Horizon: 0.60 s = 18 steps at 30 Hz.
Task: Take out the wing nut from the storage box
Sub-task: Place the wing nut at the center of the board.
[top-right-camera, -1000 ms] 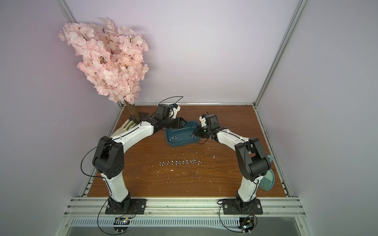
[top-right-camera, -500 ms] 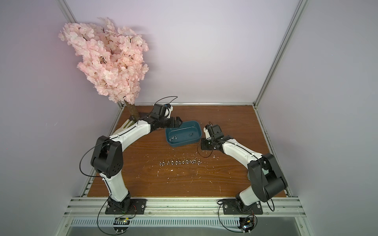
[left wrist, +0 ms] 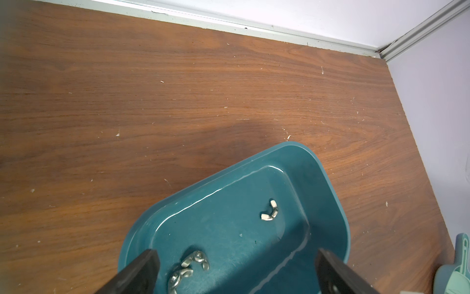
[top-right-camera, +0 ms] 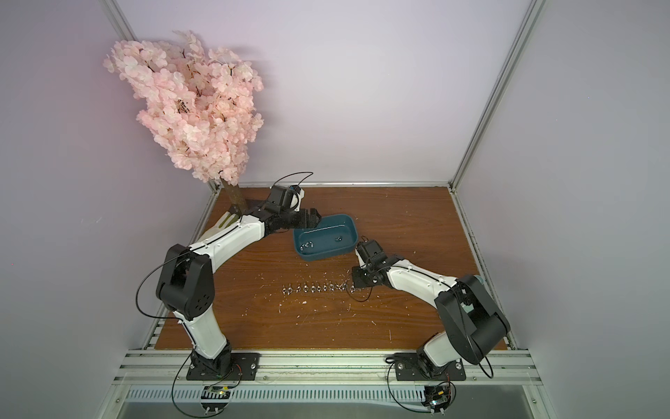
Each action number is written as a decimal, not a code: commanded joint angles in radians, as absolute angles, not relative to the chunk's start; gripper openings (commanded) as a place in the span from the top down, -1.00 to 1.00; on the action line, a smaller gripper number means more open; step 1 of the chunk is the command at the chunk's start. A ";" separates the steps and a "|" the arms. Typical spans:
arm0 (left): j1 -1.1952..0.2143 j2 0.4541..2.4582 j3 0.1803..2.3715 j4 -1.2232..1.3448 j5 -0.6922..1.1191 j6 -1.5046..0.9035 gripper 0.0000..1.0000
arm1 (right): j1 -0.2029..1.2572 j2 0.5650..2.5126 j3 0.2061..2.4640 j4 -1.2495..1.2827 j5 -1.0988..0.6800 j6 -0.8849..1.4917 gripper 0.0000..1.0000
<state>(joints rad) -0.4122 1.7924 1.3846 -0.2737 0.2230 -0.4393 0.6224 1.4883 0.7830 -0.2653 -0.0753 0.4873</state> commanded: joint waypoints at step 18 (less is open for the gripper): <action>-0.407 1.737 1.341 -0.303 0.178 -0.460 -0.99 | 0.627 1.513 0.779 -0.244 -0.044 0.491 0.61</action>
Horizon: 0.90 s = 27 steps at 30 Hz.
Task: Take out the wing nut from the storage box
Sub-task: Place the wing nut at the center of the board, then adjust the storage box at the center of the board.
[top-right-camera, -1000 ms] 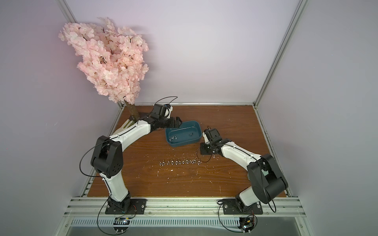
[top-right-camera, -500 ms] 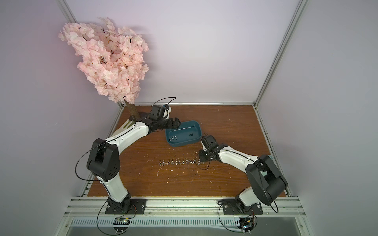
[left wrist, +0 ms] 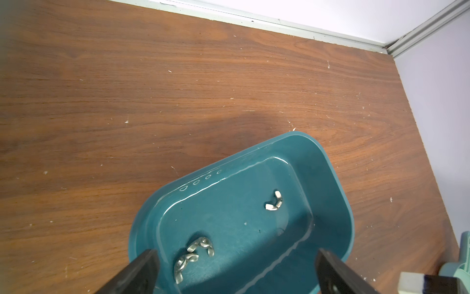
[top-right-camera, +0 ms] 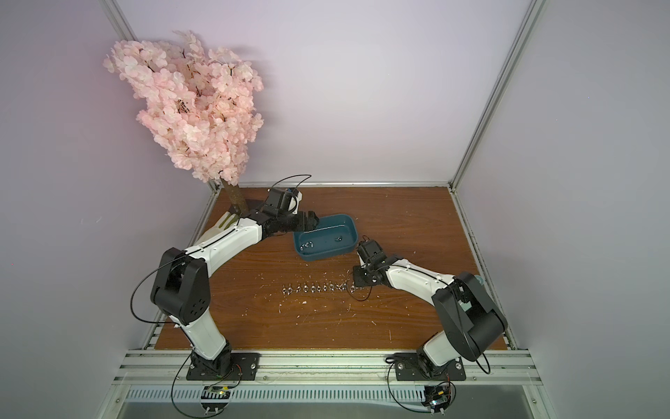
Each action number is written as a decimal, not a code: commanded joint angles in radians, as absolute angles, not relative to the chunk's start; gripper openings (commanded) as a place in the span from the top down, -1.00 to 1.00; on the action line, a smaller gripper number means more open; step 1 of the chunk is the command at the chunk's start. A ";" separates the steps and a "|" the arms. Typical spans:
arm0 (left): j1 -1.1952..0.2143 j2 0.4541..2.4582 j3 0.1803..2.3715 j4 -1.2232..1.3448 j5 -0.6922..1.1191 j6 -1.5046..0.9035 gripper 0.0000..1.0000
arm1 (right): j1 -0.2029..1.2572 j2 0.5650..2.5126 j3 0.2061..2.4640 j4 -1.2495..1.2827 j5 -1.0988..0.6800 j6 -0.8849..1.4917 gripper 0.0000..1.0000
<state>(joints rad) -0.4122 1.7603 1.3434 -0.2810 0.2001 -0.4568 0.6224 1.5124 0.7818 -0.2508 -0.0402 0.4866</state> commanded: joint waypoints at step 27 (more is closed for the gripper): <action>-0.387 1.752 1.239 -0.450 -0.047 -0.745 -0.38 | 0.605 1.489 0.990 -0.128 0.063 0.405 -0.98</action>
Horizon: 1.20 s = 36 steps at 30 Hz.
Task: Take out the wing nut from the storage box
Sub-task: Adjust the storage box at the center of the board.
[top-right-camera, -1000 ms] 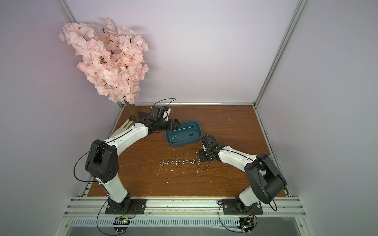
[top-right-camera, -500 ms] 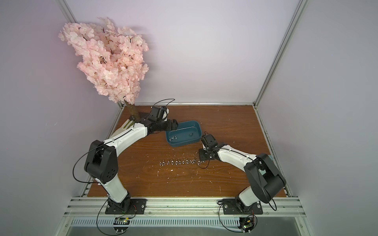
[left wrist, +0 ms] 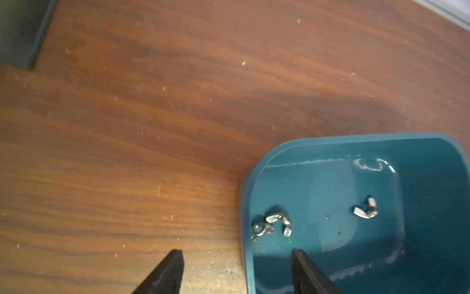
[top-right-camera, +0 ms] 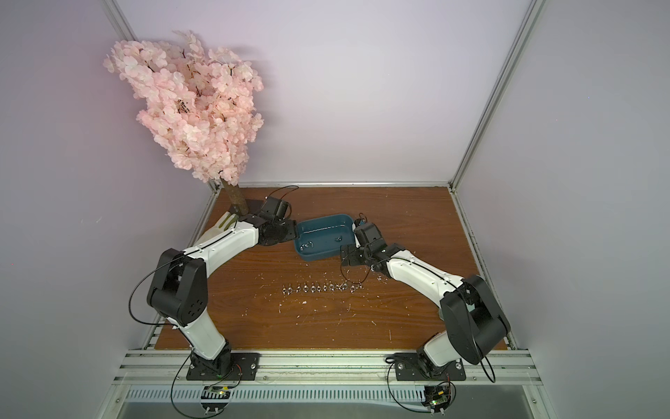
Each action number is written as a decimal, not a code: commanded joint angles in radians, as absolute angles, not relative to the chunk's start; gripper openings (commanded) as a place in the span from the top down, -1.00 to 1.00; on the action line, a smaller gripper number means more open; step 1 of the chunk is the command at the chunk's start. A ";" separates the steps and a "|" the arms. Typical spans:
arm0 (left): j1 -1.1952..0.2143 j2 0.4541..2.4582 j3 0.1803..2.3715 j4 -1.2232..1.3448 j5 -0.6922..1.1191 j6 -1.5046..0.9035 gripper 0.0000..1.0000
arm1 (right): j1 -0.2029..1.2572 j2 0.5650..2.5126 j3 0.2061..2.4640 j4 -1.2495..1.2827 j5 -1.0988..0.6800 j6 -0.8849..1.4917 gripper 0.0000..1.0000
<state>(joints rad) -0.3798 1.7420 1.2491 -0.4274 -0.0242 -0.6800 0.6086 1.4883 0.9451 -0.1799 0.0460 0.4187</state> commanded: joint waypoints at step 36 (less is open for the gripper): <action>-0.302 1.926 1.374 -0.619 0.388 -0.897 1.00 | 0.550 1.467 0.977 -0.051 0.280 0.475 -0.98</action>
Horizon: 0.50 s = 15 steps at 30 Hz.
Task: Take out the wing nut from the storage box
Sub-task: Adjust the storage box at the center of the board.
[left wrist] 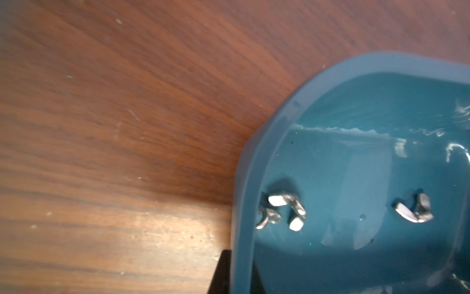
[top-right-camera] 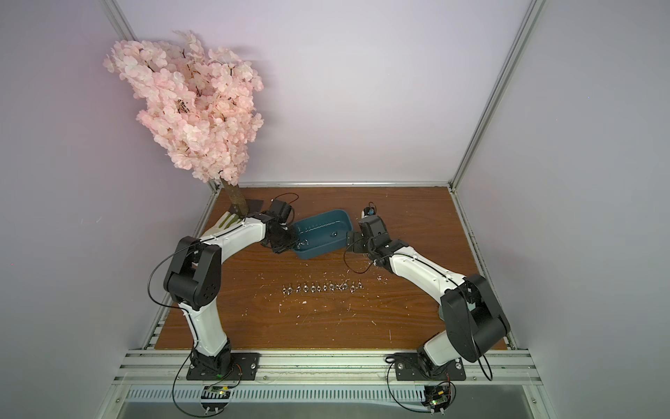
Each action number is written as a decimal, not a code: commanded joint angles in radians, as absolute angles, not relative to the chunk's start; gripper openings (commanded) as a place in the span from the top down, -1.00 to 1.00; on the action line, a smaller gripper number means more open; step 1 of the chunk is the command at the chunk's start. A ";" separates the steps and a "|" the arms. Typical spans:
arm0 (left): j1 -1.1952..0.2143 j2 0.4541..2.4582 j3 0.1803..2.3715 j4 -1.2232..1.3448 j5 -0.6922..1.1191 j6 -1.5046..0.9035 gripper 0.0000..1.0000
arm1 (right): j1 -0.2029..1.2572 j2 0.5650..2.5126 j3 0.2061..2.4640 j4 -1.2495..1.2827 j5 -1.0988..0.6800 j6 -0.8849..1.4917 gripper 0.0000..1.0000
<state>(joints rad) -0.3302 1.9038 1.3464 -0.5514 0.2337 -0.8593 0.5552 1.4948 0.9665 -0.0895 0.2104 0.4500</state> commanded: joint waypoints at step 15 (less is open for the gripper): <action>-0.269 1.935 1.330 -0.619 0.669 -1.101 0.98 | 0.549 1.366 0.878 0.032 0.393 0.493 -0.98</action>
